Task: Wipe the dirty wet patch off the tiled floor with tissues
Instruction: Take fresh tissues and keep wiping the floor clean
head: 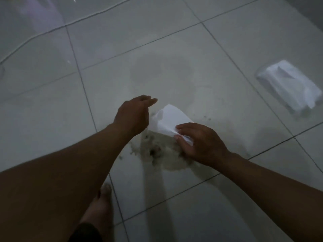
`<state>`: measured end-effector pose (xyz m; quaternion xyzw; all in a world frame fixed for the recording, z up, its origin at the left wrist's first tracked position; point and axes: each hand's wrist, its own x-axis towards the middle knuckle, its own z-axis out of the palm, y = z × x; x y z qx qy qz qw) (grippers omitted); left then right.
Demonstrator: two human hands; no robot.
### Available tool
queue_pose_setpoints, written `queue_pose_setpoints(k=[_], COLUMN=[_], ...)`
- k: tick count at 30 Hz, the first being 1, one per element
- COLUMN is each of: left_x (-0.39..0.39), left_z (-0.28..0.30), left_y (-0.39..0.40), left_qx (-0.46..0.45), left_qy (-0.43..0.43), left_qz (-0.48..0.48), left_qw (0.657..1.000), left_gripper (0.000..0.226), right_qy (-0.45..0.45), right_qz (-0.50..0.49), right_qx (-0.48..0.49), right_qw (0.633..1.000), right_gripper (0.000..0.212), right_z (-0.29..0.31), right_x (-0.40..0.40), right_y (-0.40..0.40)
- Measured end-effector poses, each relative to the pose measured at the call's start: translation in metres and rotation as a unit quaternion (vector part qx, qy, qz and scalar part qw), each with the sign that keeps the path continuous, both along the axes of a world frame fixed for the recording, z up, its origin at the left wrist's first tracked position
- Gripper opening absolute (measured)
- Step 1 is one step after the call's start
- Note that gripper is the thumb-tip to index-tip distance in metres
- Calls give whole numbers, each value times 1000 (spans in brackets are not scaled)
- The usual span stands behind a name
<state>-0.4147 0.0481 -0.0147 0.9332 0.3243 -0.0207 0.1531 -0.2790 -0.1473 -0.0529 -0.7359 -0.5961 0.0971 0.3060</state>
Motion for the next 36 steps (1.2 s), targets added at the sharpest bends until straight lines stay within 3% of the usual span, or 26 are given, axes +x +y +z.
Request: queue_pose_setpoints(k=[2,9,11,14,17,24,36], left_x=[-15,-45,-50,-54,-55,-55,-60], left_z=[-11,-52,-61,-76,-92,-121,-130], left_y=[-11,-54,-63,-72,-79,-83,-80], left_qx=[-18,-63,-60,-48,-24,20,53], left_qy=[-11,0,-3,-9,-8,-29,-36], left_qz=[9,15,1,-21,-43,-74,-91], left_qw=[1000,998,998,999,999,997,994], left_gripper=[44,49,51,60,62,56,57], right_qy=[-8,-10,-9,-28,-61,-96,-143], right_qz=[46,182,164,54,-29,-69,-49], right_qx=[-21,-129,-118,-50,-63,-180,-217], right_qw=[999,975,979,997,996,977,964], right_gripper=[27,37,37,32,39,56,63], right_z=[-4,-16,-21,-36,-55,-83,-87], right_x=[-12,-28,-27,-30,-48,-82,-80], right_y=[-5,-29,-32,-25,-14,-11,-15])
